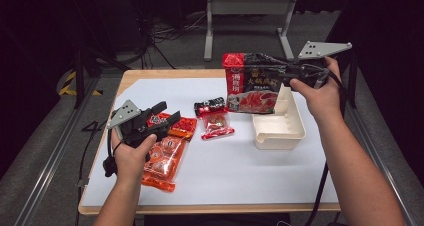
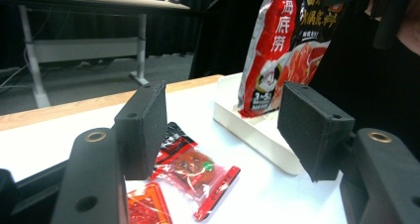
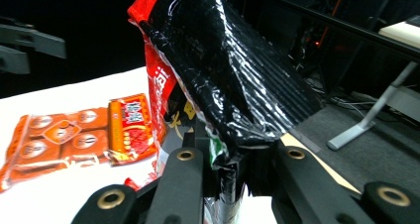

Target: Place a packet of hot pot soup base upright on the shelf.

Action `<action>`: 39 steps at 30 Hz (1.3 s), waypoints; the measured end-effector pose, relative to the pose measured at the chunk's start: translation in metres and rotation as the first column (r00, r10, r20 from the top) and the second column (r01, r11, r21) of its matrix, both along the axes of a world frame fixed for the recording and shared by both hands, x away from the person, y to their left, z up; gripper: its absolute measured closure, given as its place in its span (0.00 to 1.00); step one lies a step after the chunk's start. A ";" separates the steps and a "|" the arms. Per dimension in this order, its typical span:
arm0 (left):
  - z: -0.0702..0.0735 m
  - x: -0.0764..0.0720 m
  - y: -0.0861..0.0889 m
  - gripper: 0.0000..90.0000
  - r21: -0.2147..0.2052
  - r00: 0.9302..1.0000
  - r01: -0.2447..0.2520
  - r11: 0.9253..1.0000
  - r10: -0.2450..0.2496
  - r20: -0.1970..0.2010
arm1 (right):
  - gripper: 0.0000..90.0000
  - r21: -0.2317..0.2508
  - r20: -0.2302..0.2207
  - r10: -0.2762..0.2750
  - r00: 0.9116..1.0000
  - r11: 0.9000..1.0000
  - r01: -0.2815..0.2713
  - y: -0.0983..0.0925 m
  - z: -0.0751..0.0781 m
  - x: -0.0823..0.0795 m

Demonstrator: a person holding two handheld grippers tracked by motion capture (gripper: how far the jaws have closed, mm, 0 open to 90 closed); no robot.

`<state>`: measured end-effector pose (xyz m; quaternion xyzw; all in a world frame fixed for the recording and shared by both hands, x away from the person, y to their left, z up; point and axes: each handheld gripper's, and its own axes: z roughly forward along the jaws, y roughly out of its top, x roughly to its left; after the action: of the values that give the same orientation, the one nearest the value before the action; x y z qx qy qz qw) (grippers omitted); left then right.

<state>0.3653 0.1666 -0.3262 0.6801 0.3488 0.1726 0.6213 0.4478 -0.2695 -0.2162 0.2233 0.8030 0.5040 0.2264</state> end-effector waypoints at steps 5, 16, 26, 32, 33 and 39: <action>-0.001 0.001 0.003 0.41 0.001 1.000 -0.011 1.000 0.011 -0.002 | 0.89 -0.027 0.024 -0.044 0.999 0.999 0.045 -0.011 0.000 0.014; -0.004 0.004 0.004 0.41 -0.003 1.000 -0.019 1.000 0.019 -0.020 | 0.88 -0.066 0.054 -0.094 0.994 0.993 0.097 -0.024 -0.001 0.035; -0.004 0.004 0.008 0.41 -0.009 1.000 -0.025 1.000 0.025 -0.019 | 0.88 -0.071 0.060 -0.118 0.991 0.990 0.122 -0.039 -0.009 0.048; -0.004 0.003 0.011 0.41 -0.012 0.999 -0.031 0.999 0.031 -0.021 | 0.88 -0.090 0.060 -0.122 0.991 0.988 0.127 -0.044 -0.012 0.055; -0.004 0.003 0.011 0.41 -0.011 0.999 -0.033 0.999 0.032 -0.022 | 0.88 -0.091 0.059 -0.125 0.990 0.987 0.130 -0.046 -0.013 0.055; -0.005 -0.002 0.017 0.41 -0.003 0.998 -0.051 0.999 0.051 -0.024 | 0.88 -0.089 0.052 -0.132 0.990 0.987 0.136 -0.052 -0.017 0.061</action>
<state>0.3634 0.1837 -0.3315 0.6719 0.3738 0.1794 0.6136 0.5085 -0.3213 -0.2335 0.2544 0.8031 0.4551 0.2884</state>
